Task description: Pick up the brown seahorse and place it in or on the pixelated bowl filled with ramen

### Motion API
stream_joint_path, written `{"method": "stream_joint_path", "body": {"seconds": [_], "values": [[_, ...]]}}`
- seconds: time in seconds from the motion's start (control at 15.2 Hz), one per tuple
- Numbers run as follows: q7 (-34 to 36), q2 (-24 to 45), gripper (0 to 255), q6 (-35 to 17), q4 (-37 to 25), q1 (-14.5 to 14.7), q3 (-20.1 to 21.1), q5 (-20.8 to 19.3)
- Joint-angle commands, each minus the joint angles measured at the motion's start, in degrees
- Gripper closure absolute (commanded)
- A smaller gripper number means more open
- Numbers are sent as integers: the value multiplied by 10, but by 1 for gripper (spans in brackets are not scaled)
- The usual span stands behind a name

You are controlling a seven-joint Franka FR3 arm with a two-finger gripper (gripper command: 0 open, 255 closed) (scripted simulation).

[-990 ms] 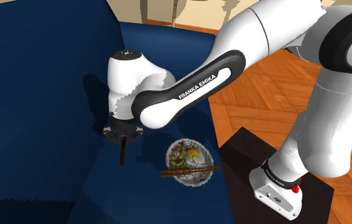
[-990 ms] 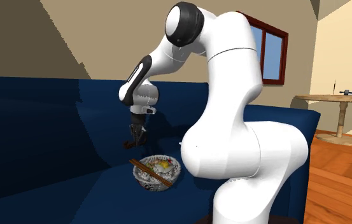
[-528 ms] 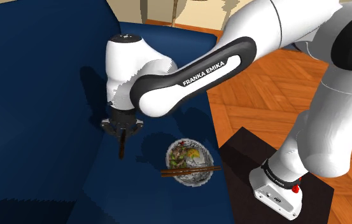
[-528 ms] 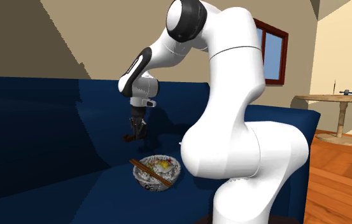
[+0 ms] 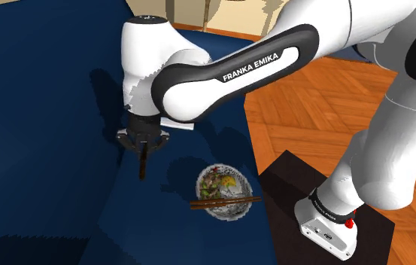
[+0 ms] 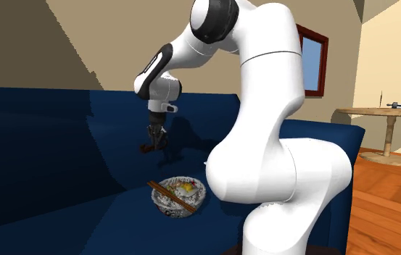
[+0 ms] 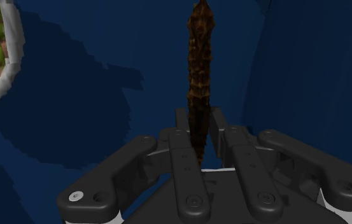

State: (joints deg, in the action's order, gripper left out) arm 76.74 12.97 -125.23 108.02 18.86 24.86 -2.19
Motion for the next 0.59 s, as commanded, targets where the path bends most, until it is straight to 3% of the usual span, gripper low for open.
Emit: {"method": "stream_joint_path", "body": {"seconds": [0.0,0.53], "values": [[-9,-26,255,-3,27,-7,2,13],[-88,-219,255,-36,240,-24,-3,118]]}}
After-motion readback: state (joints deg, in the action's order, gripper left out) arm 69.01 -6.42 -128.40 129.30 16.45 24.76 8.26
